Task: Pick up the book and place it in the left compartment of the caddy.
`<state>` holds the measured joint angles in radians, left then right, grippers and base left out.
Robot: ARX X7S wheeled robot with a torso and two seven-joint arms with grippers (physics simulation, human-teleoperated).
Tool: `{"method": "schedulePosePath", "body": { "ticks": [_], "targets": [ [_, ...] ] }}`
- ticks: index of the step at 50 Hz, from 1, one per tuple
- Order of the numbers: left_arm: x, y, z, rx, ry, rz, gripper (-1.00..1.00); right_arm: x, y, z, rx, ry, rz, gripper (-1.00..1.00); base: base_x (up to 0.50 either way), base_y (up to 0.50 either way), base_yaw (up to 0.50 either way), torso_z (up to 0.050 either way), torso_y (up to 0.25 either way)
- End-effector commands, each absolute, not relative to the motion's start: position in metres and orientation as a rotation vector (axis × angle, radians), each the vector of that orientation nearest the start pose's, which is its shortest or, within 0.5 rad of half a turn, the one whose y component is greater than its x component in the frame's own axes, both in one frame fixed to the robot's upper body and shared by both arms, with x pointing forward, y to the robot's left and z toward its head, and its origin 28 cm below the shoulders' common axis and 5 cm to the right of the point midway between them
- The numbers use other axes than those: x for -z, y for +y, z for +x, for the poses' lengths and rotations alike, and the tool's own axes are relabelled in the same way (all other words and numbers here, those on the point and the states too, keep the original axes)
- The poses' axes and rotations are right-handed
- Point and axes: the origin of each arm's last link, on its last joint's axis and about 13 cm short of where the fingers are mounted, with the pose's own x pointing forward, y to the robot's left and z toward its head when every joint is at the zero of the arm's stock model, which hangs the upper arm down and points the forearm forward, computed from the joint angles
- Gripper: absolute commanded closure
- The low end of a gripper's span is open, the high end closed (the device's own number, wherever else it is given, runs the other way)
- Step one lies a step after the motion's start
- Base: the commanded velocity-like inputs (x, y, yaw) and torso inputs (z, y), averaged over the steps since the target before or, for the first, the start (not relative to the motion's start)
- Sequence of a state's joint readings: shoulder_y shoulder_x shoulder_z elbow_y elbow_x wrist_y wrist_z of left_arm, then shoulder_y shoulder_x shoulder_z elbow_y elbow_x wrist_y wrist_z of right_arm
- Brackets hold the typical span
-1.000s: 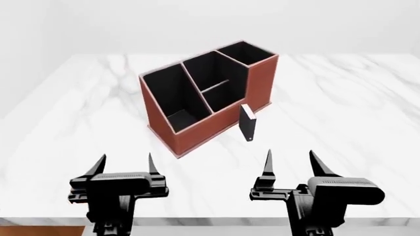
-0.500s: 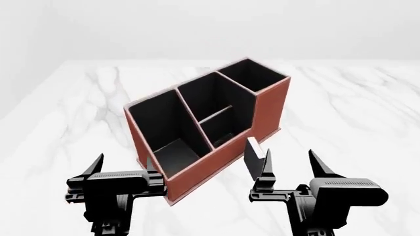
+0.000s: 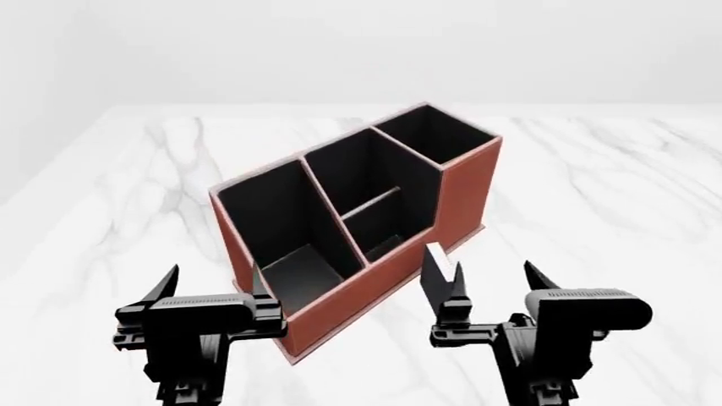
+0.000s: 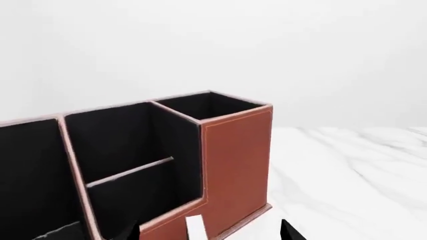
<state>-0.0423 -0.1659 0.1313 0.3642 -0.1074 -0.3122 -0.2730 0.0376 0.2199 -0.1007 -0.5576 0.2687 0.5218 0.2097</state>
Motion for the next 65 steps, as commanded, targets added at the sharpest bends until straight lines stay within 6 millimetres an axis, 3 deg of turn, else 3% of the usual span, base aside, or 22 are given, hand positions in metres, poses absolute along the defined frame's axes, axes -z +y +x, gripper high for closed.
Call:
{"method": "schedulePosePath", "body": {
  "ticks": [1, 5, 16, 42, 65],
  "targets": [
    [-0.076, 0.211, 0.215, -0.101, -0.074, 0.031, -1.00, -0.120, -0.115, 0.212, -0.140, 0.146, 0.030, -1.00, 0.00, 0.00, 0.00, 0.000, 0.000],
    [-0.076, 0.211, 0.216, -0.100, -0.072, 0.031, -1.00, -0.136, -0.119, 0.223, -0.188, 0.200, -0.002, -1.00, 0.00, 0.00, 0.00, 0.000, 0.000],
    [-0.075, 0.211, 0.216, -0.101, -0.069, 0.029, -1.00, -0.148, -0.120, 0.253, -0.194, 0.259, -0.014, -1.00, 0.00, 0.00, 0.00, 0.000, 0.000],
    [-0.074, 0.210, 0.217, -0.099, -0.066, 0.031, -1.00, -0.130, -0.125, 0.292, -0.138, 0.412, -0.048, -1.00, 0.00, 0.00, 0.00, 0.000, 0.000],
    [-0.074, 0.210, 0.217, -0.099, -0.065, 0.033, -1.00, -0.117, -0.122, 0.312, -0.128, 0.512, -0.110, -1.00, 0.00, 0.00, 0.00, 0.000, 0.000]
  ]
}}
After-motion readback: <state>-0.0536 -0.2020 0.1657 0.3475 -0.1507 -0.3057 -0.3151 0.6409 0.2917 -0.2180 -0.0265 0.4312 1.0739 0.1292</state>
